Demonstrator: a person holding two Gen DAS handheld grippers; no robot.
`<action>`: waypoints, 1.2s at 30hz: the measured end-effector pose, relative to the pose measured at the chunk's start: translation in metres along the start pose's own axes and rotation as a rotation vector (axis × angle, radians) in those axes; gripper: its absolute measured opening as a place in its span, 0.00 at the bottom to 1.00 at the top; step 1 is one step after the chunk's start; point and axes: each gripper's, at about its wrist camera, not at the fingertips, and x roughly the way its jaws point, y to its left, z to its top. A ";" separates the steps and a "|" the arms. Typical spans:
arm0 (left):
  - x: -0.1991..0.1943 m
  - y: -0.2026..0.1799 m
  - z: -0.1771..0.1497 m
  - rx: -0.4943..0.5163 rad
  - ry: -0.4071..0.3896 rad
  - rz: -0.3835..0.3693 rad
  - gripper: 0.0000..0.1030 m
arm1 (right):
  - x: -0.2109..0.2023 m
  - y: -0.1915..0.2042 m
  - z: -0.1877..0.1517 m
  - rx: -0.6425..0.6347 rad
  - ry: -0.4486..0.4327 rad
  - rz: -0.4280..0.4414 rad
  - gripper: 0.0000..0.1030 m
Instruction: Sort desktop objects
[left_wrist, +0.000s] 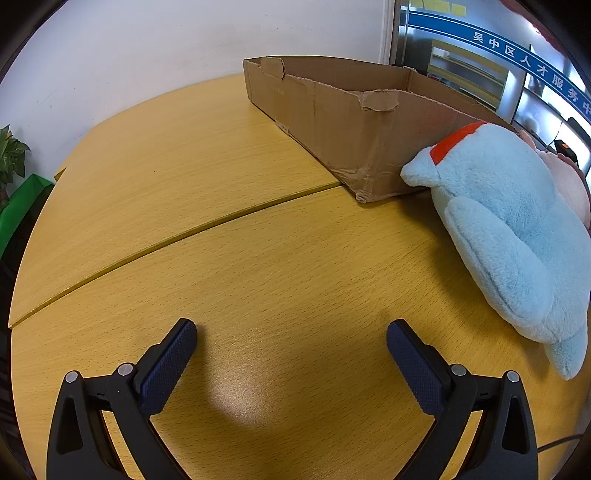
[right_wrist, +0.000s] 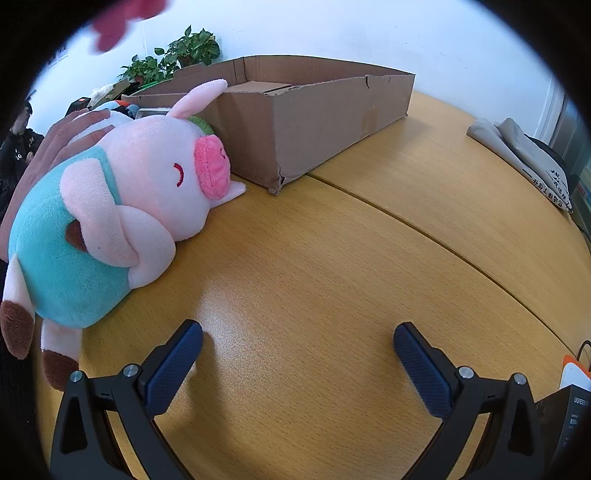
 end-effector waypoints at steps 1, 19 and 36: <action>0.000 0.000 0.000 0.000 0.000 0.000 1.00 | 0.000 0.000 0.000 0.000 0.000 0.000 1.00; 0.005 0.003 0.005 -0.001 0.000 0.001 1.00 | -0.006 0.024 -0.007 0.070 0.000 -0.054 1.00; 0.008 0.004 0.009 -0.001 0.000 0.003 1.00 | -0.006 0.024 -0.008 0.073 -0.001 -0.055 1.00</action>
